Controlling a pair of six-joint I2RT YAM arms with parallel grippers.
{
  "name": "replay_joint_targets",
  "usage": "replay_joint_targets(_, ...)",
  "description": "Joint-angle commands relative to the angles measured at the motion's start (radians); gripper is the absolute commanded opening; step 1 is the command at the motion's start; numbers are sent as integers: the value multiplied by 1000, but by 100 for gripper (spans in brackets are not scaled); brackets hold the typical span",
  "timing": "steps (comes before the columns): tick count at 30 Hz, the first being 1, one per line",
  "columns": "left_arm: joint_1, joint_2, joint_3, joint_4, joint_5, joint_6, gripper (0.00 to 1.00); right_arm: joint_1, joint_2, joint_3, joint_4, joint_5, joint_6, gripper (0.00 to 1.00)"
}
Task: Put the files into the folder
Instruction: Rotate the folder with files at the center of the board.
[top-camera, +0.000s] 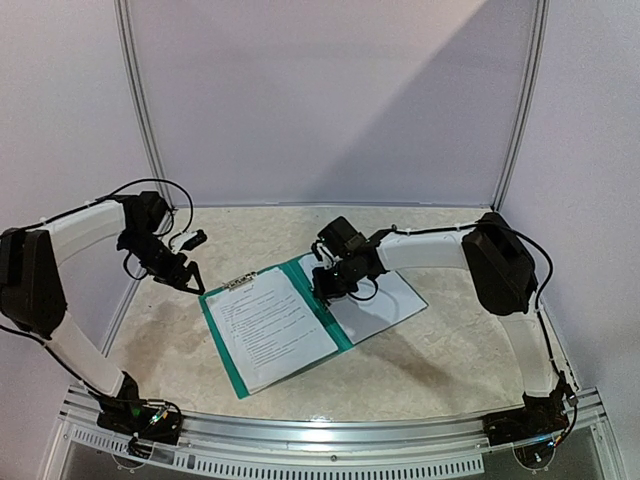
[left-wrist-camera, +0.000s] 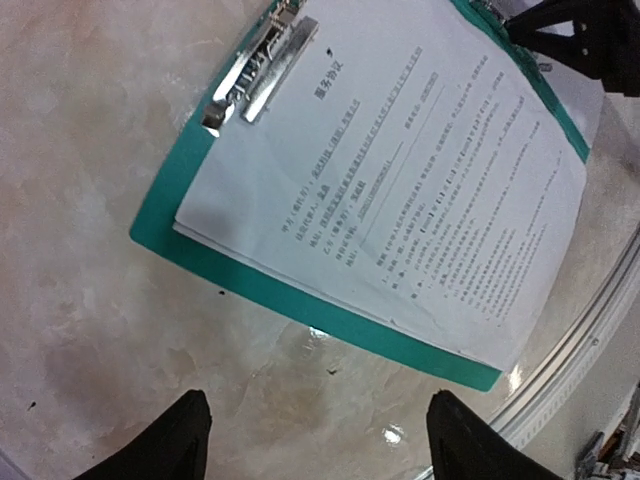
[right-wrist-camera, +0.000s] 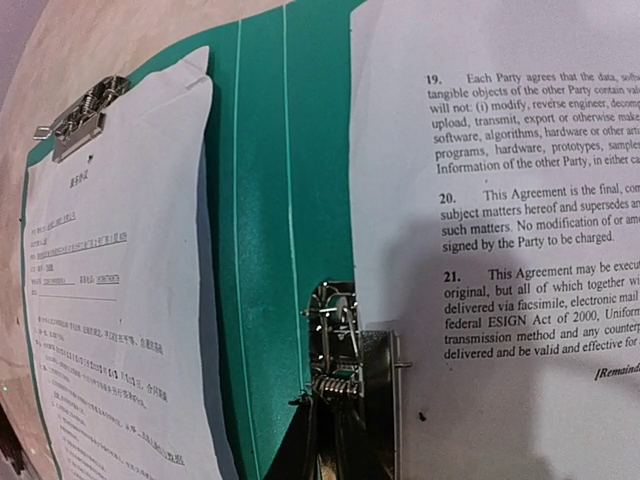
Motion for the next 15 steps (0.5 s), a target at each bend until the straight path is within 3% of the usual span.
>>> replay_joint_targets(1, 19, 72, 22, 20, 151, -98, 82, -69, 13, -105, -65, 127, 139, 7)
replay_joint_targets(3, 19, 114, 37, 22, 195, -122, 98, -79, -13, -151, -5, 109, 186, 7)
replay_joint_targets(4, 19, 135, 43, 24, 208, -134, 99, -81, -25, -173, 24, 102, 204, 8)
replay_joint_targets(8, 19, 184, 37, 57, 209, -156, 99, -71, -100, -217, 96, 5, 263, 24)
replay_joint_targets(12, 20, 194, 4, 83, 222, -183, 97, -77, -233, -215, 26, 40, 216, 40)
replay_joint_targets(15, 19, 209, -29, 126, 273, -233, 92, -81, -294, -150, -86, 92, 125, 46)
